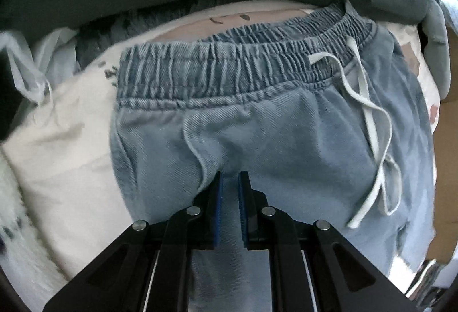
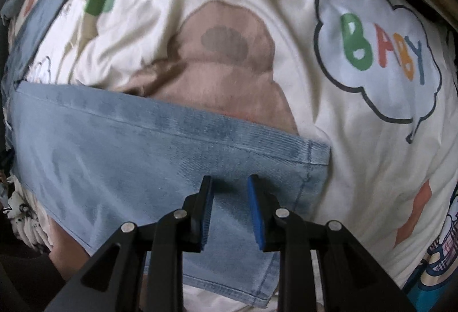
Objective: Fold clothes
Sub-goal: 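Move the left gripper to the elastic waistband and grasp it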
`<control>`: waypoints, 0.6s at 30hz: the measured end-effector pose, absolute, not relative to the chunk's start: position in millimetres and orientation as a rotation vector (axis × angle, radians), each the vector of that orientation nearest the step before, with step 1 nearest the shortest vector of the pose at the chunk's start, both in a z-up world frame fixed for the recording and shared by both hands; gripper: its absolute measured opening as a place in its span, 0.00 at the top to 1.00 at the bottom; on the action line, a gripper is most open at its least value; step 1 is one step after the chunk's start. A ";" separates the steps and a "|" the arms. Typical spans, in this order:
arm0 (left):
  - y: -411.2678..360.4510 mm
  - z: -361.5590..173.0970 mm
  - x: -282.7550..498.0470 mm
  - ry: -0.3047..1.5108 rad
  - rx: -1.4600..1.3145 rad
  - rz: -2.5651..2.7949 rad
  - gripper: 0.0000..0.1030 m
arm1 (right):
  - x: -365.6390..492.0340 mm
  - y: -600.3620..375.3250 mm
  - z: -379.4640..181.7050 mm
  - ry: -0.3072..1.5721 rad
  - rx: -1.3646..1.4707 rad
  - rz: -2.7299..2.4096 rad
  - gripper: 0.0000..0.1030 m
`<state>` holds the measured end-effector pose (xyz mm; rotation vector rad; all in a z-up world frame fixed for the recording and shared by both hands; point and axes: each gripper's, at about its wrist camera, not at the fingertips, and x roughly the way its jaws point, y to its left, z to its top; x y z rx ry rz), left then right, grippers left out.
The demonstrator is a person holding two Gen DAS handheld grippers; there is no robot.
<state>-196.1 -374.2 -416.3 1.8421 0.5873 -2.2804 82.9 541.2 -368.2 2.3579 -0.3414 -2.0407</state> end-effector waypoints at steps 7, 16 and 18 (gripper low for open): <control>-388.0 -407.3 -193.2 0.555 1.802 -2.256 0.90 | 71.7 540.4 -380.2 -0.291 2.399 -1.985 0.77; -409.6 -413.7 -206.0 0.600 1.760 -2.246 0.96 | 65.1 547.1 -379.1 -0.303 2.386 -1.948 0.77; -413.6 -409.5 -202.3 0.671 1.744 -2.222 0.96 | 63.7 547.8 -378.7 -0.302 2.386 -1.943 0.77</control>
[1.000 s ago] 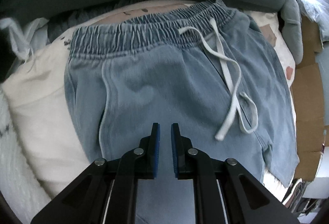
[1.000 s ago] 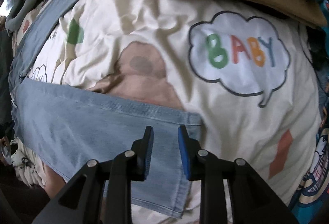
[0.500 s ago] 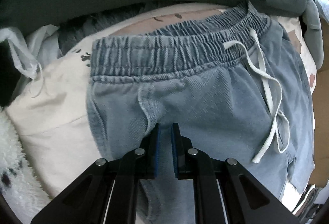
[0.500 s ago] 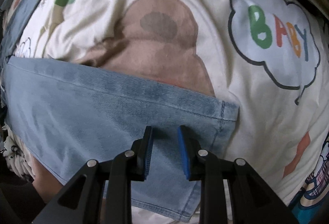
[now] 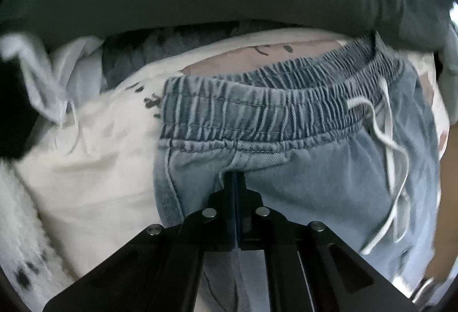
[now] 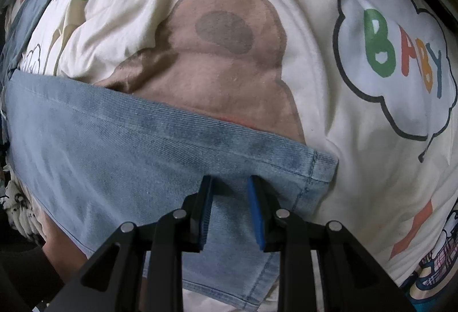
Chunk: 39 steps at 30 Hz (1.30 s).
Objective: Fold clothes
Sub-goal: 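Move the left gripper to the elastic waistband and grasp it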
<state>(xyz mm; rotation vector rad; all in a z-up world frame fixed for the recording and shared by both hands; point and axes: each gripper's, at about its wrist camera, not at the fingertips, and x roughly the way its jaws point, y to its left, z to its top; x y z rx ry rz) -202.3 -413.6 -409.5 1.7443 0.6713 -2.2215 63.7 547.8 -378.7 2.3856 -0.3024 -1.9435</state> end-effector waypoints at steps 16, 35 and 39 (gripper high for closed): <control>-343.5 -360.9 -232.4 0.751 1.760 -2.402 0.95 | 54.7 553.7 -372.6 -0.311 2.365 -1.941 0.77; -338.0 -405.0 -259.2 0.590 1.795 -2.299 0.96 | 38.6 554.0 -364.7 -0.283 2.384 -1.939 0.77; -329.9 -386.8 -257.0 0.571 1.843 -2.282 0.95 | 35.7 555.6 -362.7 -0.292 2.378 -1.941 0.77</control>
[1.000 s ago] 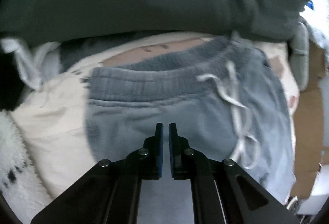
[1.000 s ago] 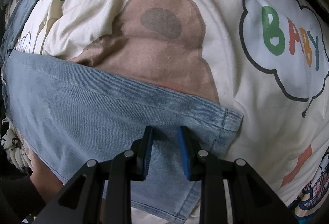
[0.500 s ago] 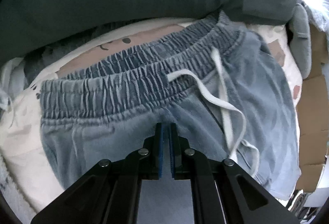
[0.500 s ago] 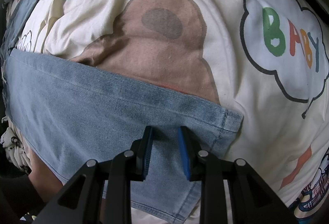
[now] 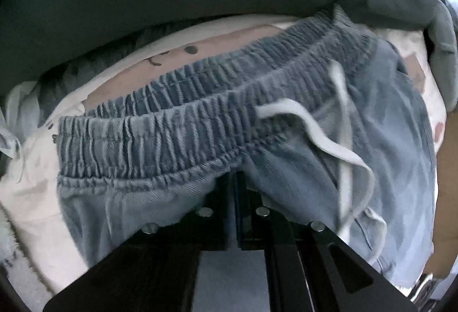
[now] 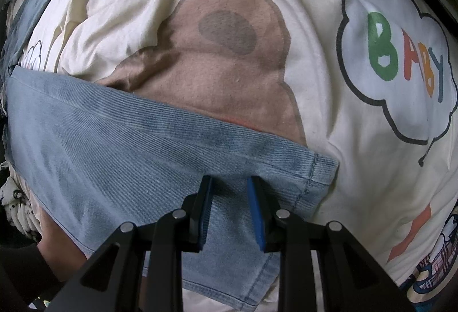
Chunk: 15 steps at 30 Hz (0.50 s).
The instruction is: Fold clothes
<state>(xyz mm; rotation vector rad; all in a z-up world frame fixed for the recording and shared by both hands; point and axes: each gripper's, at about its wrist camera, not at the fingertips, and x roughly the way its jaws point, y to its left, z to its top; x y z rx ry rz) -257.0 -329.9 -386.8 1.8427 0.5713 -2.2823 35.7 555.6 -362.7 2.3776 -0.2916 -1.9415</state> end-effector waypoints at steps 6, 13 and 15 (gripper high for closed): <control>-309.6 -337.6 -263.6 0.512 1.832 -2.406 0.95 | 32.4 557.9 -359.1 -0.311 2.364 -1.957 0.77; -284.2 -315.3 -316.6 0.538 1.793 -2.532 0.95 | 27.7 561.4 -355.2 -0.339 2.344 -1.963 0.76; -278.9 -308.0 -323.7 0.549 1.781 -2.562 0.95 | 45.3 594.2 -350.0 -0.348 2.346 -1.958 0.76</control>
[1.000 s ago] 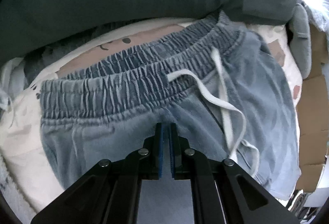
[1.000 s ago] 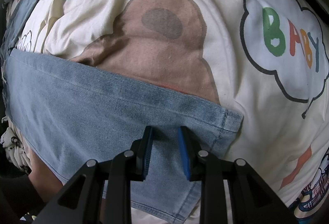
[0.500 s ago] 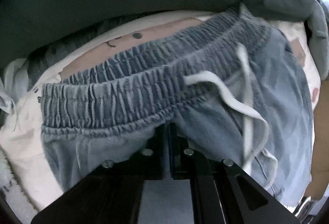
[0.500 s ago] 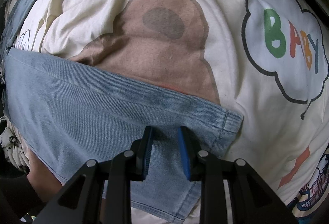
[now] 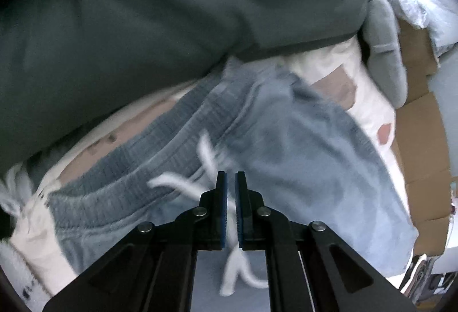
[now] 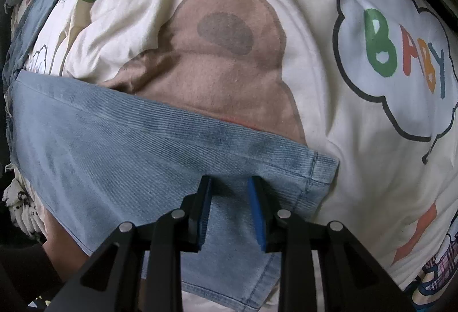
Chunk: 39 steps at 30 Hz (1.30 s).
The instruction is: Fold clothes
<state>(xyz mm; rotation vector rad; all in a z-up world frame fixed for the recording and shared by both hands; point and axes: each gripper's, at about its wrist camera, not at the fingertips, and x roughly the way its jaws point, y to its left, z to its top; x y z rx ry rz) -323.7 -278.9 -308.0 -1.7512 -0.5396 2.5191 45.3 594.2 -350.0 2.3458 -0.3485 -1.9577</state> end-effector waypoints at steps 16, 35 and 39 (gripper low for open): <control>-243.8 -343.0 -417.9 -0.500 -1.731 2.499 0.95 | 36.3 614.6 -318.2 -0.261 2.428 -1.912 0.76; -233.0 -398.7 -453.8 -0.213 -1.911 2.529 0.95 | -118.0 564.4 -272.4 -0.158 2.051 -2.031 0.75; -215.8 -404.0 -457.1 0.084 -1.873 2.568 0.95 | -147.6 537.5 -256.8 -0.102 1.999 -2.050 0.75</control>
